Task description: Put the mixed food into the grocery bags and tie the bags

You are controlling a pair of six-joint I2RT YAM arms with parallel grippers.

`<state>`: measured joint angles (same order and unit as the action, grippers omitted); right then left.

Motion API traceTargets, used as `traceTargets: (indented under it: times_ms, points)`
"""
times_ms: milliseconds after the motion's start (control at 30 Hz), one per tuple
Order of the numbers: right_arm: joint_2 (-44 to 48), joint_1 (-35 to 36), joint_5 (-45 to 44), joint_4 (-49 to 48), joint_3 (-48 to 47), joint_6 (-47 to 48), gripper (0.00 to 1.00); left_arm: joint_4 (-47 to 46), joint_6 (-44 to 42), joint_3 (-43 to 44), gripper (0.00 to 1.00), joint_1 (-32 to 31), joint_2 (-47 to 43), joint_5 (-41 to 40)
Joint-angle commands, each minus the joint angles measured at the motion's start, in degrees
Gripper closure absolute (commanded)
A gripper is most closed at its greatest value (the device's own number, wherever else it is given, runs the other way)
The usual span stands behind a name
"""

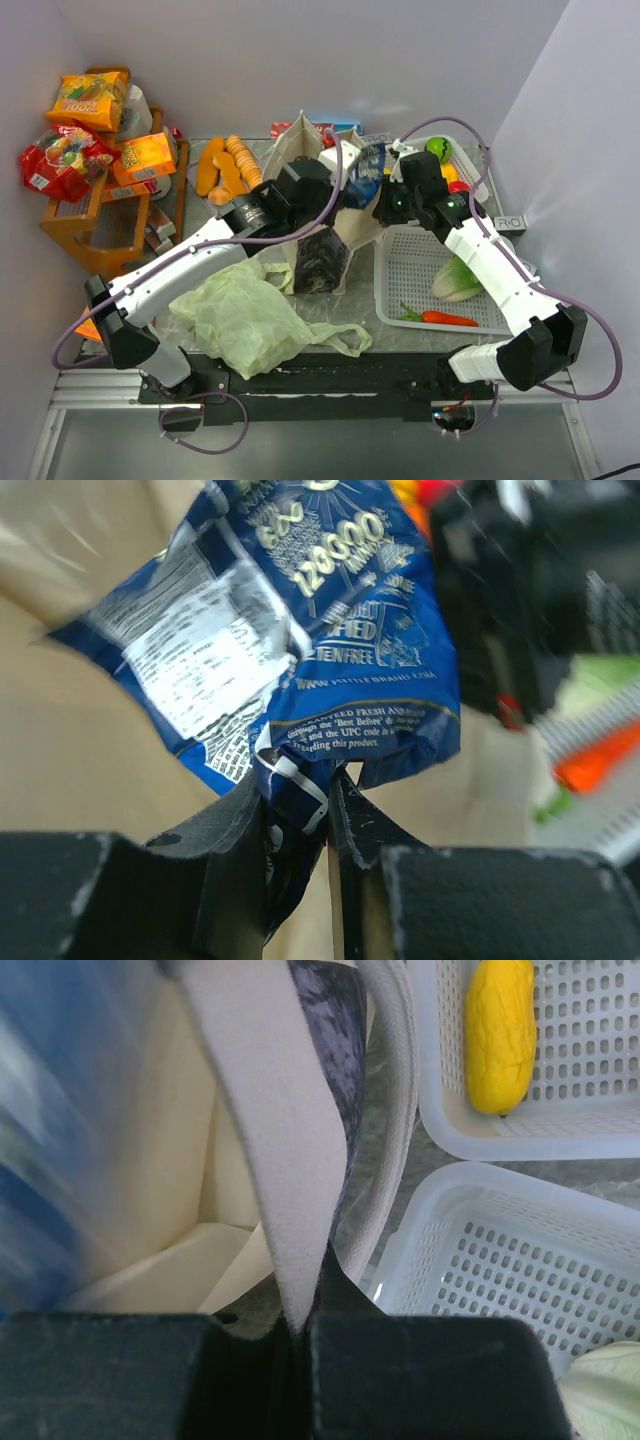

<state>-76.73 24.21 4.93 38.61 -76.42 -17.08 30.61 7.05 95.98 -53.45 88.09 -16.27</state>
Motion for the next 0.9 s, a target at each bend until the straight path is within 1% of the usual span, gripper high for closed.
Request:
traceTargets:
  times_ms: [0, 33, 100, 167, 200, 267, 300, 367, 400, 433, 467, 533, 567, 600, 633, 667, 733, 767, 867]
  points:
    - [1.06, -0.21, -0.18, -2.49, -0.83, -0.58, 1.00, -4.25, 5.43, -0.71, 0.95, 0.28, -3.20, 9.16]
    - [0.97, -0.21, -0.18, -2.31, -1.01, -0.67, 1.00, -0.76, 5.95, -0.45, 0.96, 0.28, -1.80, 7.94]
    - [0.88, -0.12, -0.09, -2.40, -0.92, -0.67, 1.00, 2.77, 7.71, -0.36, 0.96, 0.28, -0.82, 6.00]
    - [0.79, -0.04, -0.18, -2.31, -0.83, -0.50, 1.00, 6.11, 9.29, -2.54, 0.94, 0.36, -1.17, 3.63]
    - [0.79, -0.04, -0.36, -2.22, -0.92, -0.58, 1.00, 6.39, 10.26, -3.86, 0.91, 0.45, -2.39, 2.49]
    - [0.70, -0.12, -0.45, -2.05, -1.01, -0.58, 1.00, 6.83, 11.05, -7.02, 0.64, 0.89, -3.89, 1.42]
    - [0.79, -0.04, -0.27, -2.13, -0.92, -0.58, 1.00, 7.00, 11.67, -7.65, 0.42, 1.94, -5.46, 1.51]
    - [1.14, -0.04, -0.09, -2.14, -0.66, -0.58, 1.00, 7.71, 12.02, -8.01, 0.20, 3.87, -7.05, 1.42]
    - [1.32, -0.12, -0.09, -2.22, -0.57, -0.58, 1.00, 8.06, 11.85, -7.83, 0.03, 4.58, -8.54, 0.98]
    - [1.41, -0.04, -0.18, -2.14, -0.48, -0.58, 1.00, 8.32, 11.33, -6.70, 0.04, 5.54, -9.51, 1.94]
    - [1.67, -0.04, -0.27, -2.14, -0.48, -0.50, 1.00, 9.98, 10.54, -5.73, 0.04, 9.03, -10.30, 3.16]
    - [1.93, -0.04, -0.45, -1.96, -0.22, -0.32, 1.00, 10.35, 9.92, -3.71, 0.04, 15.71, -13.81, 6.76]
    - [2.28, -0.12, -0.53, -1.96, -0.13, -0.32, 1.00, 9.39, 9.48, -3.70, 0.04, 23.58, -15.48, 11.65]
    - [2.46, -0.04, -0.53, -1.96, -0.04, -0.23, 1.00, 7.99, 9.13, -3.70, 0.04, 26.87, -18.02, 11.70]
    - [2.64, -0.04, -0.53, -1.96, 0.13, -0.23, 1.00, 8.23, 8.60, -2.13, 0.04, 29.17, -18.57, 9.70]
    - [2.99, -0.04, -0.53, -2.22, 0.22, -0.06, 1.00, 9.02, 7.20, -0.81, 0.04, 32.06, -18.57, 1.85]
    - [3.25, -0.04, -0.18, -2.57, 0.48, -0.15, 1.00, 12.01, 6.84, 2.61, 0.04, 35.24, -16.56, -6.62]
    - [3.34, -0.04, 0.34, -2.66, 0.40, -0.06, 1.00, 12.45, 6.84, 3.15, 0.04, 39.87, -15.77, -10.67]
    - [3.60, -0.04, 0.87, -2.40, -0.22, 0.29, 1.00, 11.05, 6.84, 2.63, 0.04, 47.44, -13.48, -14.74]
